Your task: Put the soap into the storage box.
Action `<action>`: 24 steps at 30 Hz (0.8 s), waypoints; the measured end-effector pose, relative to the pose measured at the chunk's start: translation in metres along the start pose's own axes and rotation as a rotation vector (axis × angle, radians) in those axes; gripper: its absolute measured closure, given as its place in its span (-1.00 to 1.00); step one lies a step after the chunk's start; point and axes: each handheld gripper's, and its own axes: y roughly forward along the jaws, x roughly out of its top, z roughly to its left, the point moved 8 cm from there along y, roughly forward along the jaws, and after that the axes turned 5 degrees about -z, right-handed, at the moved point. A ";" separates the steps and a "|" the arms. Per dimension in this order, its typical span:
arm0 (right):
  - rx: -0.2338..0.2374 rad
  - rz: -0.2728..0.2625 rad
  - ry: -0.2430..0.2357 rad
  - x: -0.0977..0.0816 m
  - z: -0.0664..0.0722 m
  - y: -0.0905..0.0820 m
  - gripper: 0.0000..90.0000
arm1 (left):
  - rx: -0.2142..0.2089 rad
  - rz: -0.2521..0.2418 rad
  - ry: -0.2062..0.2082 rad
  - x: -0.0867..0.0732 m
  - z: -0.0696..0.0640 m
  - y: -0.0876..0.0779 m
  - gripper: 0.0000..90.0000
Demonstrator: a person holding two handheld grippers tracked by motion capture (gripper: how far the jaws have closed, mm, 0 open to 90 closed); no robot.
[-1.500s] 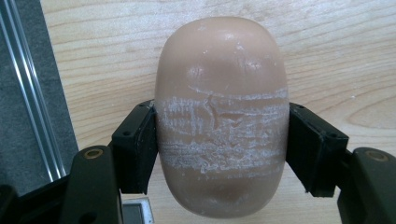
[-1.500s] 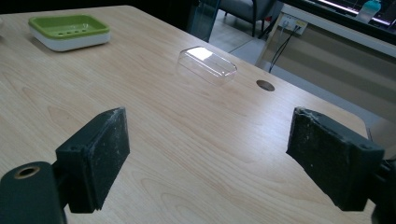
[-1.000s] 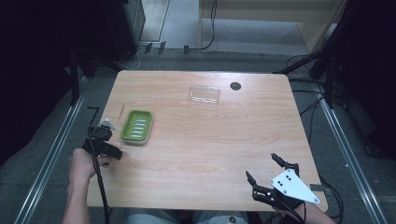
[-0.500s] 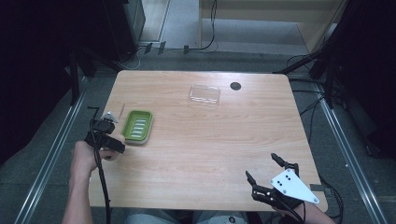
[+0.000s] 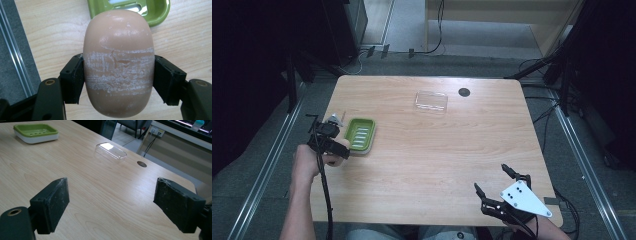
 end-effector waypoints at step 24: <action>0.004 0.014 0.003 -0.001 0.000 0.001 -0.70 | -0.023 -0.023 0.020 0.024 -0.005 0.005 -0.25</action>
